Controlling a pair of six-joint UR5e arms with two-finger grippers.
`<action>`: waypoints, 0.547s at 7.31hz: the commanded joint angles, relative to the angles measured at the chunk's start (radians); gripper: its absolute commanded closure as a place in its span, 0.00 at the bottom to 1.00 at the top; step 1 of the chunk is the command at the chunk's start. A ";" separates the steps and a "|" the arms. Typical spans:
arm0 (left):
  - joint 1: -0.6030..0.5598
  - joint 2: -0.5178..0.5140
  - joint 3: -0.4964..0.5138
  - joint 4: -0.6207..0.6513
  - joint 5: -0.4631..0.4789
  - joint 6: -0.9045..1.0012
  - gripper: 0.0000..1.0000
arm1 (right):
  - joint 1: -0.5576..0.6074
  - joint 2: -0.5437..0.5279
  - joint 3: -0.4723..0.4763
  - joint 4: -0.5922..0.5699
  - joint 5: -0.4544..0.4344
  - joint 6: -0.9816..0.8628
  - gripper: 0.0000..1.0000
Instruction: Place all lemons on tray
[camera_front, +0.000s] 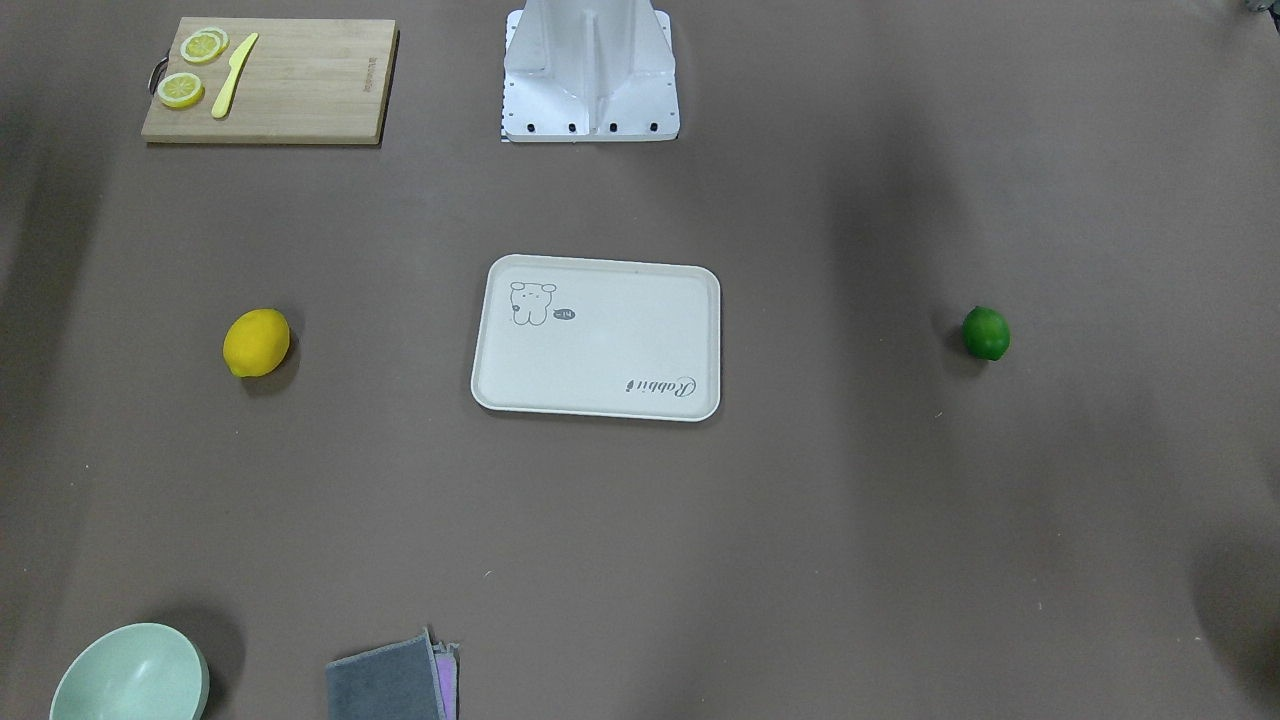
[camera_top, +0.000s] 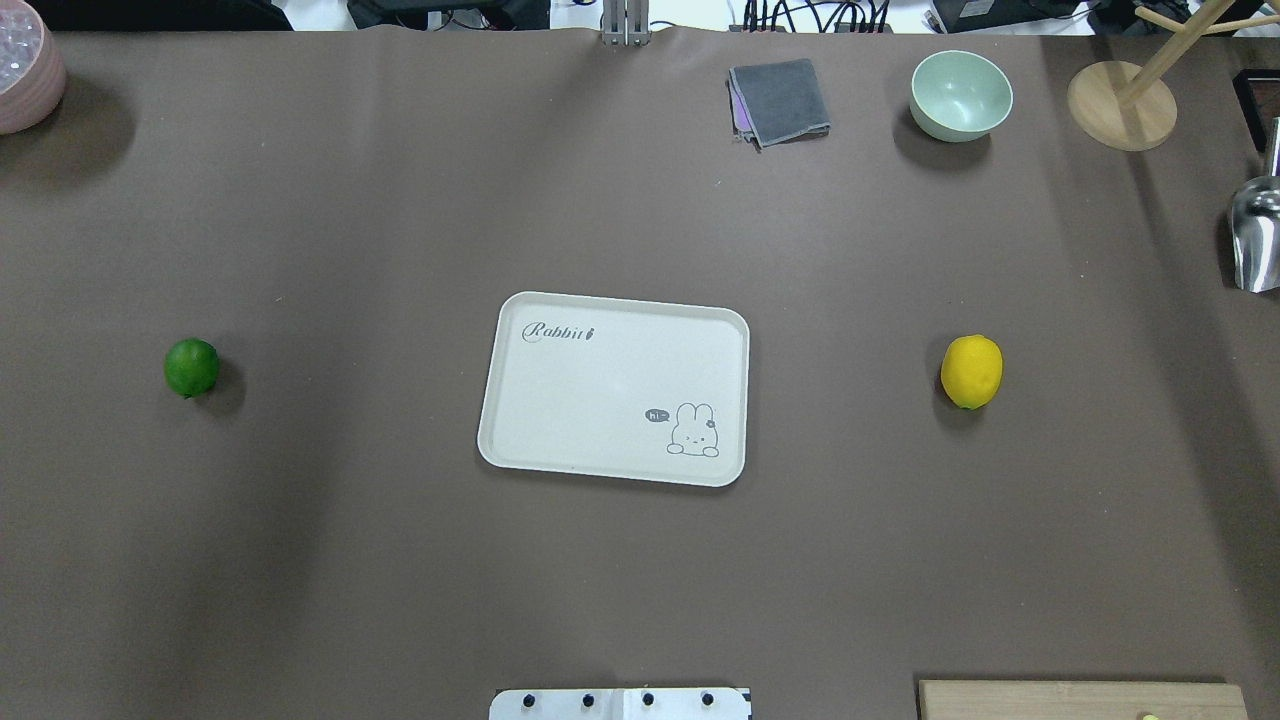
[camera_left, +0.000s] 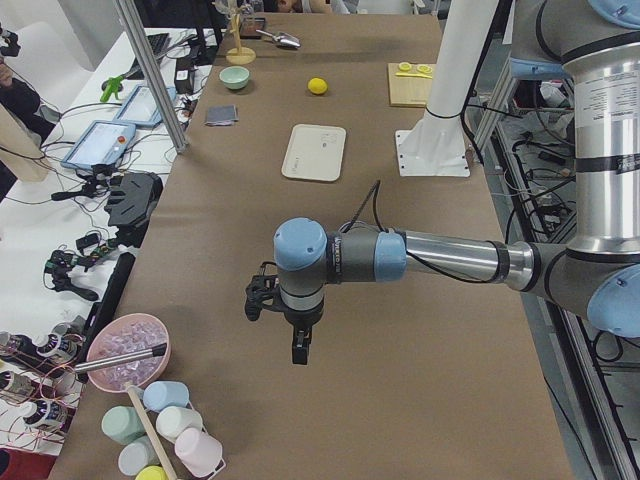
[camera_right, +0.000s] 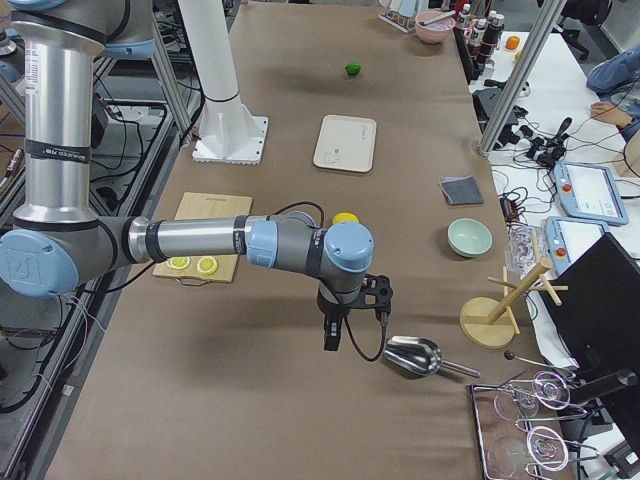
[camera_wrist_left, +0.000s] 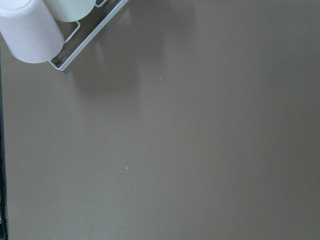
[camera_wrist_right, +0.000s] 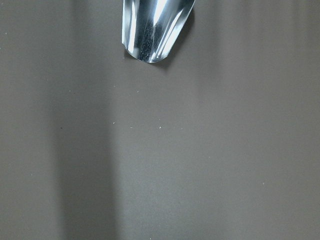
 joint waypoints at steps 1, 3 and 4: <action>0.000 0.000 0.000 0.000 0.000 0.000 0.02 | -0.001 -0.002 -0.005 0.006 0.000 -0.006 0.00; 0.000 0.000 -0.002 0.000 0.000 0.000 0.02 | -0.004 0.003 0.000 0.006 0.011 0.009 0.01; 0.000 0.000 0.000 -0.012 0.000 0.000 0.02 | -0.005 0.002 0.009 0.005 0.046 0.033 0.02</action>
